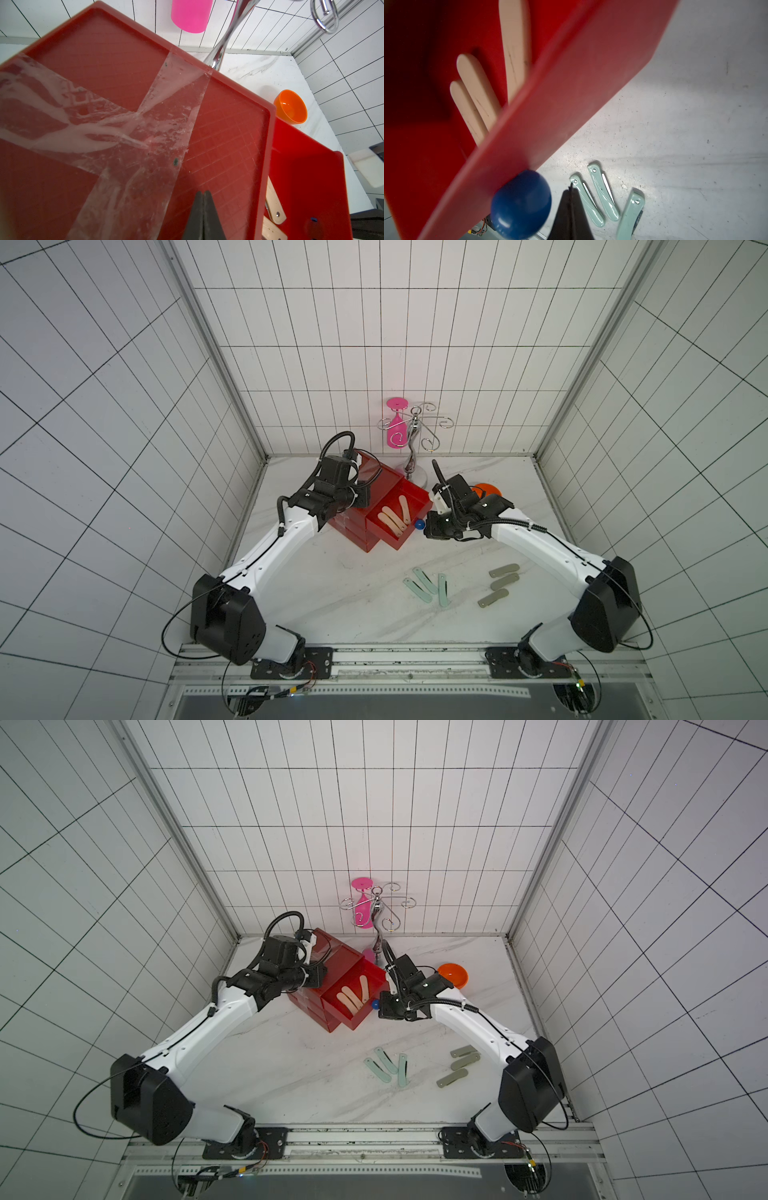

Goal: Place the fruit knives into the drawer by color
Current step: Close the drawer in the storage box.

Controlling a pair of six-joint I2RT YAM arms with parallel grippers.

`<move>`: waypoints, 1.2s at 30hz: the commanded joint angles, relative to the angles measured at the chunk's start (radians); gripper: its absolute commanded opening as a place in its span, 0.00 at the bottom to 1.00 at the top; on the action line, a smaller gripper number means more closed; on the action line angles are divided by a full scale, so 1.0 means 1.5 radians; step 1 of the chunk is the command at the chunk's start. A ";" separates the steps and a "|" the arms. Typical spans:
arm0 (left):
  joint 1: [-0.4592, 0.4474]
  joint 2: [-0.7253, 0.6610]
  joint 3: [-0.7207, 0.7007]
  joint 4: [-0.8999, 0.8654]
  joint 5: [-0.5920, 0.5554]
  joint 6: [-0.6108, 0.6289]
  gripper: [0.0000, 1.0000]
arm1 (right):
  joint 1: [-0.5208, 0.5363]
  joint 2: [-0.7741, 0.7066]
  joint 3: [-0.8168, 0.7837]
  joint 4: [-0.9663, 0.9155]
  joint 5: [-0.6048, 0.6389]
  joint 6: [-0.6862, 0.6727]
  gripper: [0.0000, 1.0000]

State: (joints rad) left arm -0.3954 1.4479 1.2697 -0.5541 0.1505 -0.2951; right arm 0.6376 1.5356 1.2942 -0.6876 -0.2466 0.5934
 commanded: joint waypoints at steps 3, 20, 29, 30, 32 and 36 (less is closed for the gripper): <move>-0.003 0.041 -0.025 -0.110 0.010 0.004 0.00 | 0.005 0.029 0.041 0.007 -0.008 0.009 0.00; -0.003 0.044 -0.025 -0.111 0.013 0.004 0.00 | 0.008 0.096 0.129 0.016 -0.028 0.005 0.00; -0.003 0.046 -0.025 -0.112 0.014 0.004 0.00 | 0.010 0.124 0.172 0.026 -0.041 -0.002 0.00; -0.003 0.046 -0.025 -0.112 0.013 0.004 0.00 | 0.010 0.126 0.177 0.029 -0.043 -0.003 0.00; -0.003 0.046 -0.025 -0.112 0.014 0.004 0.00 | 0.010 0.132 0.186 0.033 -0.049 -0.005 0.00; -0.003 0.049 -0.025 -0.113 0.013 0.005 0.00 | 0.011 0.139 0.196 0.049 -0.061 -0.010 0.00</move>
State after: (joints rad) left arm -0.3935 1.4601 1.2743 -0.5438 0.1581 -0.2951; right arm 0.6399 1.7199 1.4673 -0.6941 -0.2798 0.5831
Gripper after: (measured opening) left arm 0.049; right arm 0.047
